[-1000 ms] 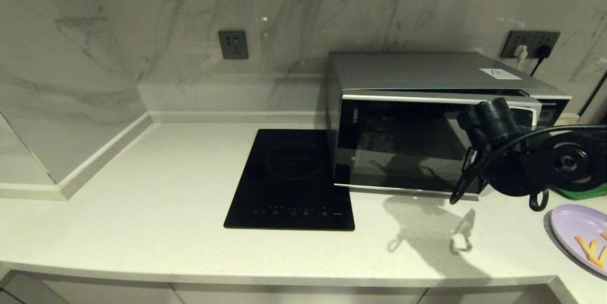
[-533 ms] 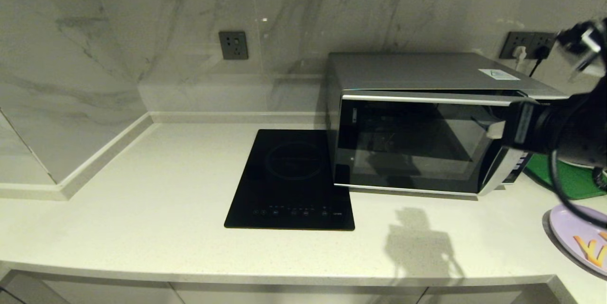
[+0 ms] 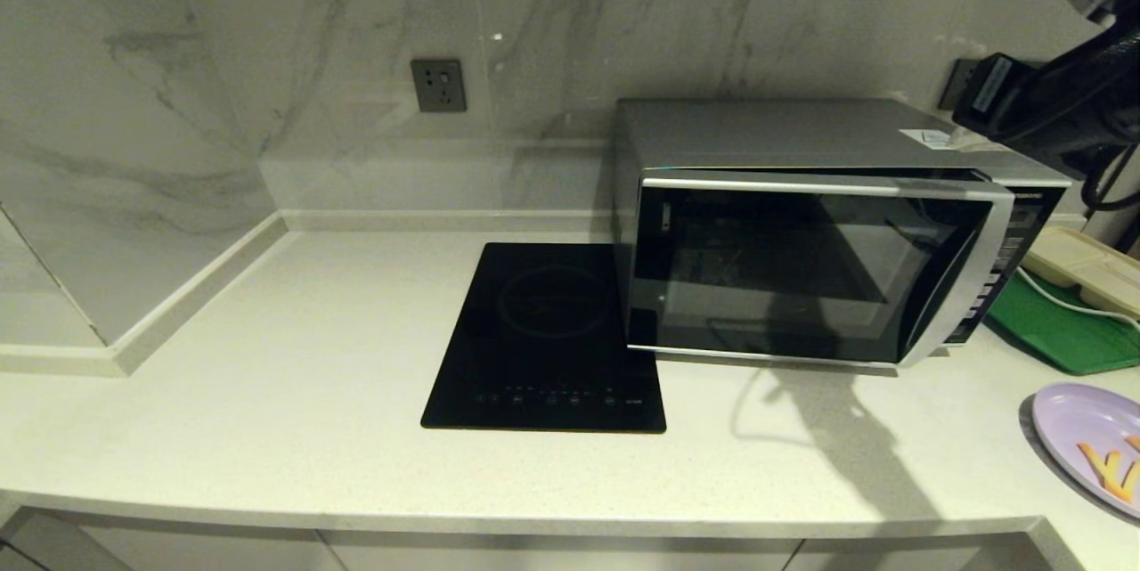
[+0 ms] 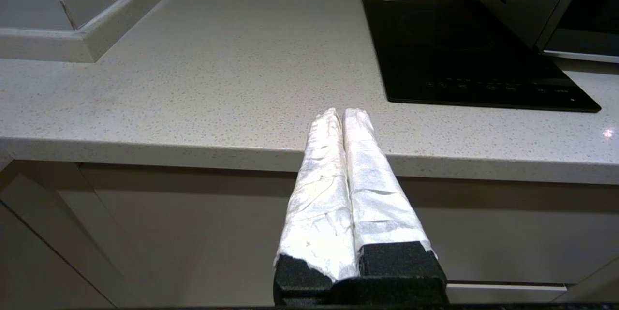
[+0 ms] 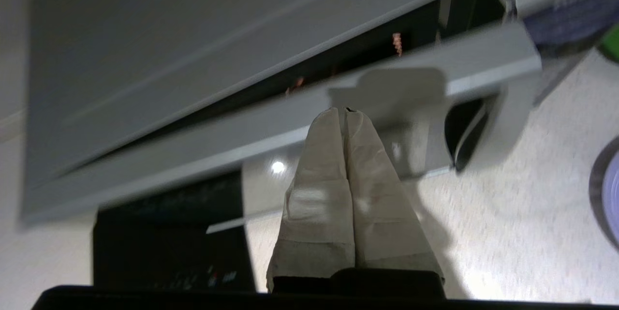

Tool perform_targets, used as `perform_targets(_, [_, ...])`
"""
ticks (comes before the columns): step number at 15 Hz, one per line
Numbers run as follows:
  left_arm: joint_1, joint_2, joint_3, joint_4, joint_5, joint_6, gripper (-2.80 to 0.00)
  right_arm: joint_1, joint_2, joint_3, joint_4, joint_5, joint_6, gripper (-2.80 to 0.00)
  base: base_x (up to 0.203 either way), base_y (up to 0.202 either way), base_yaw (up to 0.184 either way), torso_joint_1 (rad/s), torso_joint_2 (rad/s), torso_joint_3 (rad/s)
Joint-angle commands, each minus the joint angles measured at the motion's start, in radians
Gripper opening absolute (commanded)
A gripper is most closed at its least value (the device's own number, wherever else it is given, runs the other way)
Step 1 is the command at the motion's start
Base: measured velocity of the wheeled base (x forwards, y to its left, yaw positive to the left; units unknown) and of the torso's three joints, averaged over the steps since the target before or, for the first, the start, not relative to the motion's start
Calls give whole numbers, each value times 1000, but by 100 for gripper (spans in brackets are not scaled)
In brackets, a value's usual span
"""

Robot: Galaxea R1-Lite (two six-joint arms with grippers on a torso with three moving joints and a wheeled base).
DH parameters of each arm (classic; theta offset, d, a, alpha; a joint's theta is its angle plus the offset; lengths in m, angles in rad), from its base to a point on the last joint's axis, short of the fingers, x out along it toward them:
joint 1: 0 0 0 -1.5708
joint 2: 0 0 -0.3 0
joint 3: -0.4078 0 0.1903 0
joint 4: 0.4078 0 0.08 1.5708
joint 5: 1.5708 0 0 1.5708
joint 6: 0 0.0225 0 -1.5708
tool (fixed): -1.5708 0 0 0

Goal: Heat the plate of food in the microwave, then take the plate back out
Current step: Open the microwave oven

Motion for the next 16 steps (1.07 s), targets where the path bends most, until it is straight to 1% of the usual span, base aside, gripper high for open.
perform_targets(1, [0,0,0,-1,0,-1,-280,-59,166,-112,22,12,-24,-280,0,0,0,0,0,0])
perform_targets(2, [0,0,0,-1,0,-1,-280,-72,177,-118,28,16,-47,-280,0,0,0,0,0,0])
perform_targets(5, [0,0,0,-1,0,-1,-280,-107,200,-118,25,27,-50,-280,0,0,0,0,0,0])
perform_targets(7, [0,0,0,-1,0,-1,-280,-137,197,-118,28,96,-52,-280,0,0,0,0,0,0])
perform_targets(10, [0,0,0,-1,0,-1,-280,-142,192,-115,41,113,-50,-280,0,0,0,0,0,0])
perform_targets(11, [0,0,0,-1,0,-1,-280,-144,186,-115,61,119,-50,-280,0,0,0,0,0,0])
perform_targets(14, [0,0,0,-1,0,-1,-280,-146,144,-115,130,193,-49,-280,0,0,0,0,0,0])
perform_targets(16, [0,0,0,-1,0,-1,-280,-147,114,-115,189,205,-47,-280,0,0,0,0,0,0])
